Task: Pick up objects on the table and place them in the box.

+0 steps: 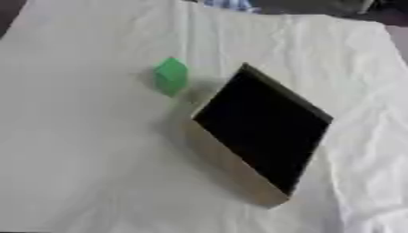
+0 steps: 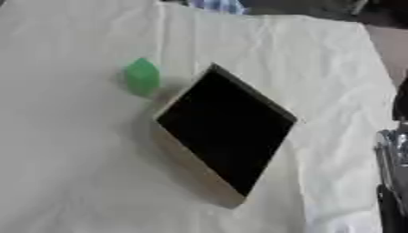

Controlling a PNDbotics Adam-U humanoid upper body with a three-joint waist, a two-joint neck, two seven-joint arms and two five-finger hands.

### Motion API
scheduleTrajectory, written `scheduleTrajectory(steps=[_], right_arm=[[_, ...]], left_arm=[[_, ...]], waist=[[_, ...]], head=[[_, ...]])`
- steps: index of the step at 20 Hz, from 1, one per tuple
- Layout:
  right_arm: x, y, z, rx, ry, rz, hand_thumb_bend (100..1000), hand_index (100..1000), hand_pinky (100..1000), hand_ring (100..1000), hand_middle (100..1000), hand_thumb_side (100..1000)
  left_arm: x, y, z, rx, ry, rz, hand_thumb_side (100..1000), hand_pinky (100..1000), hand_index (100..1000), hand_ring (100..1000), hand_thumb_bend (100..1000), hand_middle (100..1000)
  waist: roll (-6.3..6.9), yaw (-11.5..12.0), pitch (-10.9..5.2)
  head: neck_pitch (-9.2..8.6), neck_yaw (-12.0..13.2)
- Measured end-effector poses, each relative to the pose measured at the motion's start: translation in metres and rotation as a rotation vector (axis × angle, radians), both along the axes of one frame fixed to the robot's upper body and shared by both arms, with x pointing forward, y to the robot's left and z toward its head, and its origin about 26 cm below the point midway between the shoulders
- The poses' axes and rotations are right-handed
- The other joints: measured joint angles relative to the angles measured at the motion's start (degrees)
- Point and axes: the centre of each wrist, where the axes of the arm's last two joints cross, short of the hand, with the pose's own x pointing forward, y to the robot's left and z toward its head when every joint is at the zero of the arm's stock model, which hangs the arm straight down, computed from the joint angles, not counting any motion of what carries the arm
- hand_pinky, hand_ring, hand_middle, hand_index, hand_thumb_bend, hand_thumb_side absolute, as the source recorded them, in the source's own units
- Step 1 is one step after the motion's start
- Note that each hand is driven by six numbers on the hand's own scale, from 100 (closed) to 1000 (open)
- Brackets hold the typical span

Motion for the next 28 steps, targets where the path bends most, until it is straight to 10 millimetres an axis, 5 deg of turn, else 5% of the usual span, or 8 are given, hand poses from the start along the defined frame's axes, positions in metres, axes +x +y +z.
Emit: scheduleTrajectory(steps=[8, 23, 28], right_arm=[[0.0, 0.0, 0.0, 0.0, 0.002, 0.0, 100, 814, 691, 632, 562, 811], [0.0, 0.003, 0.0, -0.02, 0.014, 0.019, 100, 814, 692, 630, 562, 810], [0.001, 0.005, 0.0, -0.028, 0.019, 0.029, 100, 813, 691, 629, 561, 812]], left_arm=[[0.001, 0.003, 0.02, 0.142, -0.005, 0.017, 522, 565, 800, 633, 100, 699], [-0.001, -0.04, 0.111, 0.941, 0.173, 0.091, 521, 605, 844, 678, 100, 739], [0.016, -0.057, 0.126, 1.184, 0.244, 0.101, 505, 647, 869, 716, 108, 763]], waist=[[0.78, -0.5, 0.12], [1.58, -1.76, 0.1], [1.65, -1.94, 0.1]], head=[[0.24, 0.28], [0.48, 1.38], [0.48, 1.56]])
